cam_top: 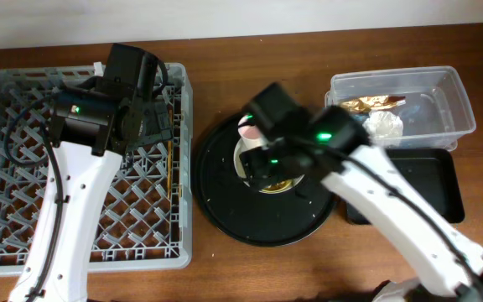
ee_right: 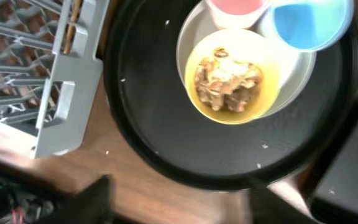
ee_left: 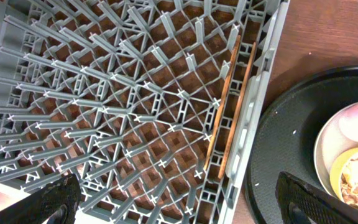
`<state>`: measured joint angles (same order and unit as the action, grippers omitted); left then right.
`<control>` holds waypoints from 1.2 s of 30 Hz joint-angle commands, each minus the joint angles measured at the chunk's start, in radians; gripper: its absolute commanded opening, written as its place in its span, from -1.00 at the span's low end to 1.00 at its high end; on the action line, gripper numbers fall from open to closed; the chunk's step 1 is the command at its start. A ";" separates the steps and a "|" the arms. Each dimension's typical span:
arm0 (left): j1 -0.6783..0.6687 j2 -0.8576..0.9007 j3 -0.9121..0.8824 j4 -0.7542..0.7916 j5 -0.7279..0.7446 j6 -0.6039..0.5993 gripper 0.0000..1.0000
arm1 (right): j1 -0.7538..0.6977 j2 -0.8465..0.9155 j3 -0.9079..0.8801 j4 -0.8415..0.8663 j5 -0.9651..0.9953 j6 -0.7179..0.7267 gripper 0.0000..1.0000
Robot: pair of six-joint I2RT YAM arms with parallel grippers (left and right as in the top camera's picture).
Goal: Sort waste into correct bins and load items into the dishwasher rack
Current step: 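Grasp the yellow bowl rim with the right gripper and lift it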
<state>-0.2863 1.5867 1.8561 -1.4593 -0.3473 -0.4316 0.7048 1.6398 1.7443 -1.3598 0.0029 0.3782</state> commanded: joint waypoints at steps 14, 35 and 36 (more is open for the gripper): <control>0.005 0.001 -0.004 -0.002 0.004 -0.010 0.99 | -0.018 0.455 -0.017 0.198 0.063 -0.113 -0.23; 0.005 0.001 -0.004 0.000 0.004 -0.010 0.99 | -0.045 0.410 -0.011 0.108 -0.014 -0.108 -0.92; 0.005 0.001 -0.004 -0.001 0.004 -0.010 0.99 | -0.045 0.398 0.017 0.070 -0.014 -0.108 -0.92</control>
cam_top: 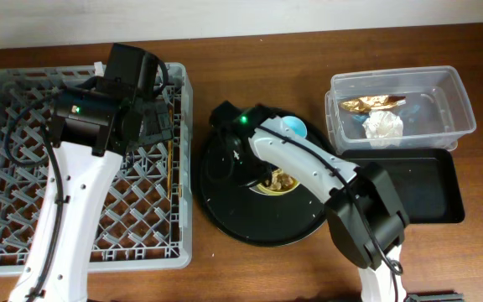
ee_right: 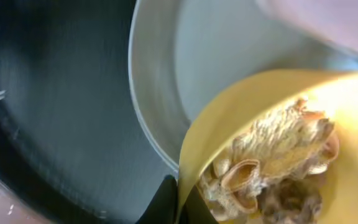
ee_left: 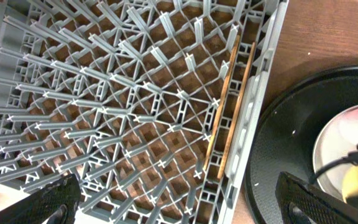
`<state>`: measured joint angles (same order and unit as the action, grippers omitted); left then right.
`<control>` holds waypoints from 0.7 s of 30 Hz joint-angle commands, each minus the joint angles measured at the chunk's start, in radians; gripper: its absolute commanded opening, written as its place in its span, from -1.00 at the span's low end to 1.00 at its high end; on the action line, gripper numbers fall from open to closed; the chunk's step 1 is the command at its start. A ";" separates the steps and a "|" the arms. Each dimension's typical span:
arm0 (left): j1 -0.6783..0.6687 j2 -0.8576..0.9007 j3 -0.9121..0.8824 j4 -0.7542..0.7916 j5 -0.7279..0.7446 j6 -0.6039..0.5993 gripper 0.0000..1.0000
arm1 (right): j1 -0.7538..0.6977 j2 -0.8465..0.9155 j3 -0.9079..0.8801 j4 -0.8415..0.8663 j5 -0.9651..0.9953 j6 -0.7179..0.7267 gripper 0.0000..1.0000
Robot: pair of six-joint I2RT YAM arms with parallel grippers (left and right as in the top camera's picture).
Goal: Sort waste into correct bins and load items into the dishwasher rack
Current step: 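Grasp the yellow bowl rim with the right gripper and lift it, then tip the yellow bowl over the black tray to dump the scraps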
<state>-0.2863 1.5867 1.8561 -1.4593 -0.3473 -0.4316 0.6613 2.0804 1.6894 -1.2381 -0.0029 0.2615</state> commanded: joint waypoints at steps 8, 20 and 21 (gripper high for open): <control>0.005 0.001 -0.004 0.000 0.004 -0.010 0.99 | -0.052 -0.287 0.085 -0.287 0.146 0.113 -0.92; 0.005 0.001 -0.004 0.000 0.004 -0.010 0.99 | -0.768 -0.418 0.046 -0.316 -0.203 -0.227 -0.92; 0.005 0.001 -0.004 -0.001 0.004 -0.010 0.99 | -0.843 -0.418 0.021 -0.294 -0.278 -0.282 -0.92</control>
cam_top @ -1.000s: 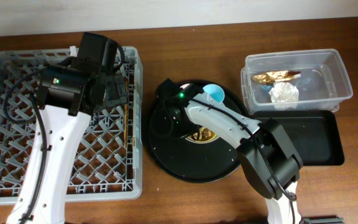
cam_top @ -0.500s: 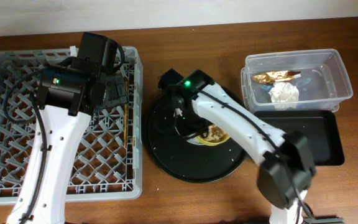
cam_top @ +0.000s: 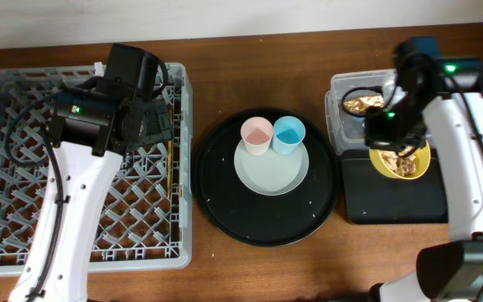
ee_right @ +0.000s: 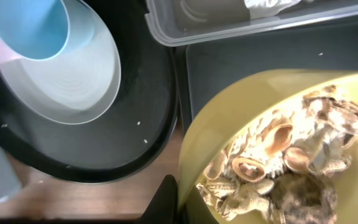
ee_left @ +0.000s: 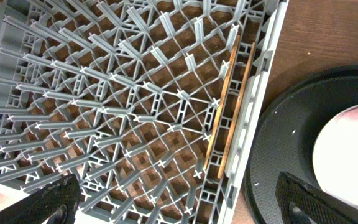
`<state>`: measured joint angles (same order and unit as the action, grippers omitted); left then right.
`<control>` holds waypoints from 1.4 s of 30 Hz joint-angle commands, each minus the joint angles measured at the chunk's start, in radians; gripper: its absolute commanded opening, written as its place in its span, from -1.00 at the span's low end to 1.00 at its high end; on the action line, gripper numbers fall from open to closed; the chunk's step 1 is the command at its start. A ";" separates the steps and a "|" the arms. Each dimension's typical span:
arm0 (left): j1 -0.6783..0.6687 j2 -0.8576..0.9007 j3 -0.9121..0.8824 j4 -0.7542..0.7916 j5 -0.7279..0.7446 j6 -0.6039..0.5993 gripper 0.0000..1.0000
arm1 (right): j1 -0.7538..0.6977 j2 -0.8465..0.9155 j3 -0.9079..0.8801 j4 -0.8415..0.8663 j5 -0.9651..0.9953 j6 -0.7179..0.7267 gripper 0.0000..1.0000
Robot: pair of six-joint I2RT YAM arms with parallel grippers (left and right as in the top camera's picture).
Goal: Sort waste into correct bins and load items into the dishwasher rack
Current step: 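Tip the yellow bowl over the black tray to dump the scraps, then set the empty yellow bowl down on the round tray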
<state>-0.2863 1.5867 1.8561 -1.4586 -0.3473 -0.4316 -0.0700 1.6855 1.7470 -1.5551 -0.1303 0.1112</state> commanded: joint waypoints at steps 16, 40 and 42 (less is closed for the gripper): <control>0.005 0.001 -0.004 -0.001 0.004 -0.010 0.99 | -0.757 -0.023 -0.813 0.604 -1.116 -0.526 -0.92; 0.005 0.001 -0.004 -0.002 0.004 -0.010 0.99 | -0.796 -0.027 -0.888 0.551 -1.422 -0.257 -0.92; 0.005 0.001 -0.004 -0.001 0.004 -0.010 0.99 | -0.796 -0.032 -0.885 0.561 -1.422 -0.268 -0.92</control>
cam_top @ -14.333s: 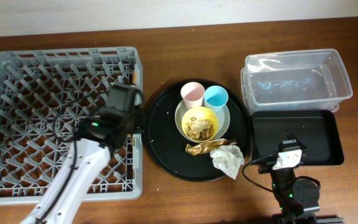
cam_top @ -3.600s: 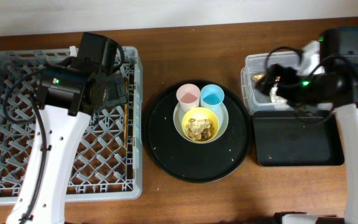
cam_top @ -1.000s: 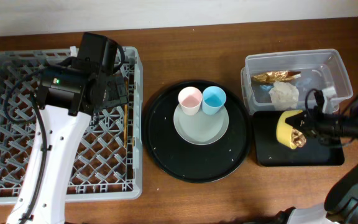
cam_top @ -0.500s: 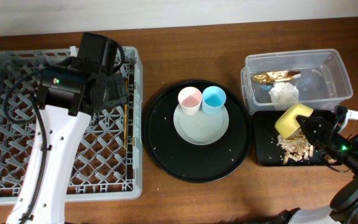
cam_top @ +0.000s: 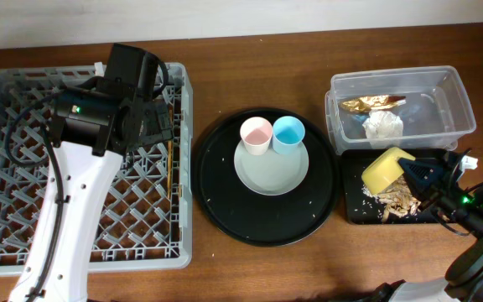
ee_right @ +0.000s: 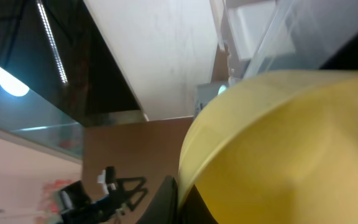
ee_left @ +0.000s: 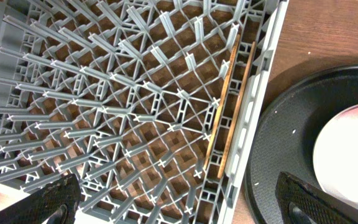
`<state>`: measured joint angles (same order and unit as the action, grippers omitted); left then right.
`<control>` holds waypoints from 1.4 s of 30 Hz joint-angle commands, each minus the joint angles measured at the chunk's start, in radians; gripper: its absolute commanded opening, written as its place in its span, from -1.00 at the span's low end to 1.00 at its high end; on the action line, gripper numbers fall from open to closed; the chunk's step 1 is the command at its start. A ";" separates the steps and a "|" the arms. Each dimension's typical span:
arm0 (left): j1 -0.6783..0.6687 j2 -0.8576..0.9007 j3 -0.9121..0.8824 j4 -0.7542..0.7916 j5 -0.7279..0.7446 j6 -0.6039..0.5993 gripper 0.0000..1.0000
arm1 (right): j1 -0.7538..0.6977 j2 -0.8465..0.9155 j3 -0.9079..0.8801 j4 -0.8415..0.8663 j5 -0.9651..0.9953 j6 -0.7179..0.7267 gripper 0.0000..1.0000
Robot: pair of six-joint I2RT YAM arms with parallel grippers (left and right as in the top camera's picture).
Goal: Sort waste into correct bins and load items into the dishwasher rack
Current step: 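Set the empty yellow bowl down on the round tray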
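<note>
My right gripper point(cam_top: 412, 174) is shut on the rim of a yellow bowl point(cam_top: 381, 170), which is tipped on its side over the black rectangular bin point(cam_top: 443, 205). Peanut shells point(cam_top: 397, 201) lie spilled in that bin. The bowl's yellow wall point(ee_right: 278, 149) fills the right wrist view, pinched at my gripper point(ee_right: 178, 193). A pink cup point(cam_top: 256, 134) and a blue cup point(cam_top: 288, 134) stand on a white plate point(cam_top: 271, 172). My left gripper point(ee_left: 176, 205) hangs open over the grey dishwasher rack point(cam_top: 7, 243), where wooden chopsticks point(ee_left: 229, 118) lie.
The plate sits on a round black tray point(cam_top: 225, 210) between the rack and the bins. A clear plastic bin point(cam_top: 459, 101) behind the black bin holds gold foil point(cam_top: 373, 103) and a crumpled tissue point(cam_top: 384, 125). The left arm reaches across the rack.
The yellow bowl was upright and full of shells over the black bin; now it is tipped over and the shells lie in the bin. My right arm now reaches in from the lower right.
My right gripper was above the bowl of shells on the white plate. Then it was shut on the bowl's rim there. Then it held the bowl over the black bin, and now the shells lie in that bin. My left gripper stayed open over the rack.
</note>
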<state>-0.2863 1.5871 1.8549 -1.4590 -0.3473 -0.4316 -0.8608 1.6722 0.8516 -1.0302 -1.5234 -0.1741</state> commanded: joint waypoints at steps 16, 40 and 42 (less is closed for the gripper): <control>0.005 0.000 -0.003 -0.001 0.004 -0.010 0.99 | 0.552 -0.409 0.637 -0.384 0.880 0.289 -0.92; 0.005 0.000 -0.003 -0.001 0.004 -0.010 0.99 | 1.708 0.146 0.617 -0.211 1.355 0.640 -0.53; 0.005 0.000 -0.003 -0.001 0.004 -0.010 0.99 | 1.707 0.146 0.617 -0.219 1.373 0.636 -0.56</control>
<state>-0.2863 1.5875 1.8542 -1.4586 -0.3473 -0.4316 0.8398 1.8114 1.4715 -1.2407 -0.1810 0.4603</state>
